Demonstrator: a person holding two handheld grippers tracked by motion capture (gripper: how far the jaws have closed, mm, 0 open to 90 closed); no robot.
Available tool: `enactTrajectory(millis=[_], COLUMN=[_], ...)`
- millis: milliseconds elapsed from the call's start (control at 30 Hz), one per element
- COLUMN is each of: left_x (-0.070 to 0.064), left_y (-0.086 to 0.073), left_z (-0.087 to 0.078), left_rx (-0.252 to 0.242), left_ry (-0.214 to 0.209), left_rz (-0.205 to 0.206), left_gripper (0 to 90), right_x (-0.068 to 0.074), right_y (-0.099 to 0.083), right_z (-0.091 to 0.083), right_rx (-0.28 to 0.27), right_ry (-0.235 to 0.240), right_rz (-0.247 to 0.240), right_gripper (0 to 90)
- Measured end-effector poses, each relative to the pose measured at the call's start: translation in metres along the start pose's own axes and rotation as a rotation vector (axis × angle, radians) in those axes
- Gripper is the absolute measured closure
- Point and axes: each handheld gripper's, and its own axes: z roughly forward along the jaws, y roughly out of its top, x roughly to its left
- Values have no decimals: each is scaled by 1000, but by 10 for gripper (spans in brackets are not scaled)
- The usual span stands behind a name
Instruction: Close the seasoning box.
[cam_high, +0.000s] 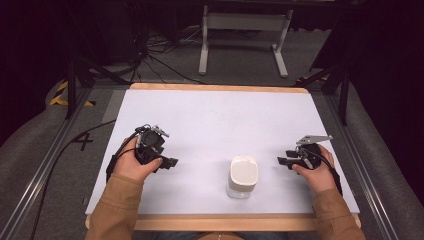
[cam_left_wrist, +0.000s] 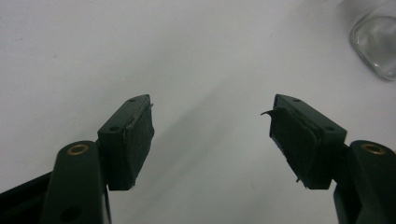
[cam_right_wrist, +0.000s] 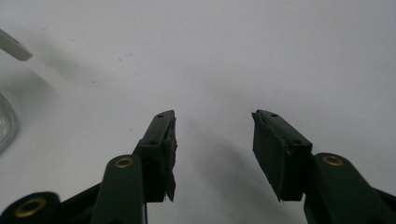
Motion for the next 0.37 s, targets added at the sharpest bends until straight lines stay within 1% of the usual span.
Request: enactTrajectory(millis=[100,167,300,333,367], left_x=[0,-1,-2,-2,-2], left_y=[1,1,1,1,1], left_z=[0,0,0,0,0], left_rx=[1,3,5,1,1], left_ry=[-4,-4,-2,-2,-2], left_rz=[7,1,2,2,2], left_gripper=[309,308,308,308,308], right_x=[2,3,3,3,2], right_y=[1,1,2,2,3], right_z=[1,1,1,0,0], right_rx=[-1,-3,-9,-10,-15], right_ry=[6,7,7,4,-1], right_rz=[-20,-17,-16,-11,-16], right_gripper=[494,494,495,494,495])
